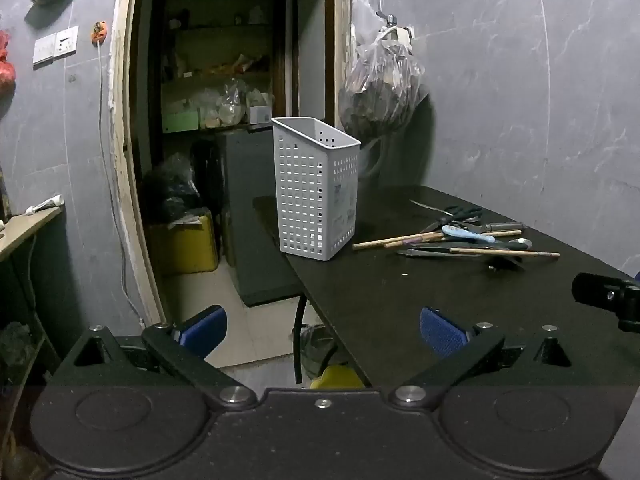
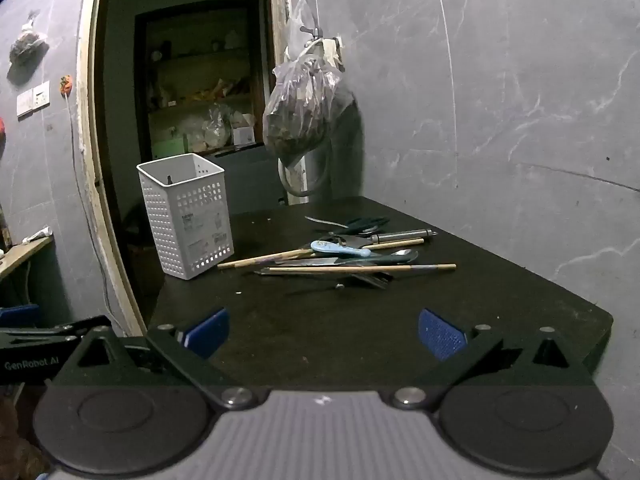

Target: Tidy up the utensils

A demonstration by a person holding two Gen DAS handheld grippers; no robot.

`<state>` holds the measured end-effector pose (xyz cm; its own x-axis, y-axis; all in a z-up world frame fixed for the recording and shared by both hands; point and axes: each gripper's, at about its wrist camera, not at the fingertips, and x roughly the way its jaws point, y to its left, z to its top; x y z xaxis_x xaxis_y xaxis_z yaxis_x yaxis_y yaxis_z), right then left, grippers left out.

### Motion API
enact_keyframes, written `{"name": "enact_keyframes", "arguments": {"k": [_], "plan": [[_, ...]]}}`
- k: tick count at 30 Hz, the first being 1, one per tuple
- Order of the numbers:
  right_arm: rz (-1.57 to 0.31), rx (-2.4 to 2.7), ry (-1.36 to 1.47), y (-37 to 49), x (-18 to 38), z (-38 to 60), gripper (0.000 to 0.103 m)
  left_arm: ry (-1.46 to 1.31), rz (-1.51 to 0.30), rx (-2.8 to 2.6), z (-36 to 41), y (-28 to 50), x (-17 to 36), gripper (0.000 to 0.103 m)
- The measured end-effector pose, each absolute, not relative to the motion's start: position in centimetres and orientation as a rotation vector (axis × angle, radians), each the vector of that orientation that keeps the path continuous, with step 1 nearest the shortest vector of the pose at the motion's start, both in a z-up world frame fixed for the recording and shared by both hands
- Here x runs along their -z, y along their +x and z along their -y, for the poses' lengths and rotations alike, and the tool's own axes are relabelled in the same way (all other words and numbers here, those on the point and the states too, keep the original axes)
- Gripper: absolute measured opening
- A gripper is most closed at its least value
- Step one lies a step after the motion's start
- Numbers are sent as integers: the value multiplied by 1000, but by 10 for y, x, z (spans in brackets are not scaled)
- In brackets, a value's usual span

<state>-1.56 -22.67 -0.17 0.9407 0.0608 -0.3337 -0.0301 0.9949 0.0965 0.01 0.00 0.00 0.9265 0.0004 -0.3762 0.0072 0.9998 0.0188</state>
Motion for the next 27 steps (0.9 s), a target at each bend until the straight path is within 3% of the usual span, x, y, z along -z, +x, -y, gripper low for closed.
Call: {"name": "enact_keyframes", "arguments": {"k": [27], "plan": [[-349, -44, 92, -12, 3, 226, 103, 22, -397, -1, 2, 3, 4, 102]]}}
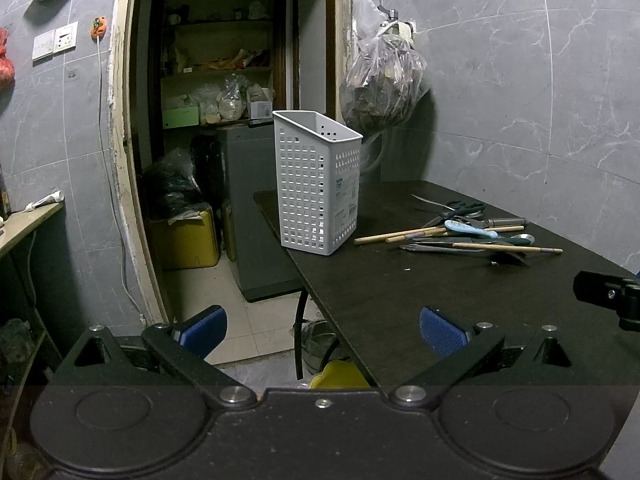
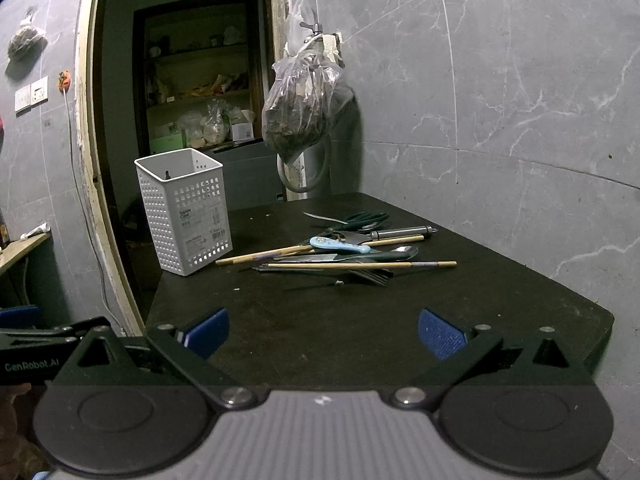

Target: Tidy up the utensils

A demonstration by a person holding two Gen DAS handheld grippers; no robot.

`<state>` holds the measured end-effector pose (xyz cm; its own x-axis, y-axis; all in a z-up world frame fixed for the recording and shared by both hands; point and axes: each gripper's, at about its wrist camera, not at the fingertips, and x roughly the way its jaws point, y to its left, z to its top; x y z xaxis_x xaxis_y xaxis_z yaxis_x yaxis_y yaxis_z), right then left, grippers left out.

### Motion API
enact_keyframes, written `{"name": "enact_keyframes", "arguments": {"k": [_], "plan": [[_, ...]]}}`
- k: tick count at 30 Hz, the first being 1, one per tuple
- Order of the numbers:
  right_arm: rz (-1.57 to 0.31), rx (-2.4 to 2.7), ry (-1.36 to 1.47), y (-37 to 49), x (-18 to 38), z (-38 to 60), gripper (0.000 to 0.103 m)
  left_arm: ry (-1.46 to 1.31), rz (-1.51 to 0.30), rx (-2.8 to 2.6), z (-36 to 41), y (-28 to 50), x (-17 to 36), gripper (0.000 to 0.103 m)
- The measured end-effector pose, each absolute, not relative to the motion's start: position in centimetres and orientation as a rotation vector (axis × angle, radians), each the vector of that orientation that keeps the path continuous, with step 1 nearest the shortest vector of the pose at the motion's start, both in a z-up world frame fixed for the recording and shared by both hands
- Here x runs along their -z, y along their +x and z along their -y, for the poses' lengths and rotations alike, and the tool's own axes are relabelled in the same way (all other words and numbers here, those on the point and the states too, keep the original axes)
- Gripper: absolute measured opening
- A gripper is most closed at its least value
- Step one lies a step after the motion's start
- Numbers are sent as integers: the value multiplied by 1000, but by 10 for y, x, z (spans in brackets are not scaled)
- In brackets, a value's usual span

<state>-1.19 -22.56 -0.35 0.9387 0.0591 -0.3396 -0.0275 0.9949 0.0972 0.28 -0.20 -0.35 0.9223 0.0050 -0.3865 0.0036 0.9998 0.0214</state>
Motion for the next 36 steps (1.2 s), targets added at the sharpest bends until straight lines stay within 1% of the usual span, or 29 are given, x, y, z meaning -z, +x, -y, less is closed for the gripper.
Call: {"name": "enact_keyframes", "arguments": {"k": [36], "plan": [[-360, -42, 89, -7, 8, 227, 103, 21, -404, 1, -1, 3, 3, 102]]}}
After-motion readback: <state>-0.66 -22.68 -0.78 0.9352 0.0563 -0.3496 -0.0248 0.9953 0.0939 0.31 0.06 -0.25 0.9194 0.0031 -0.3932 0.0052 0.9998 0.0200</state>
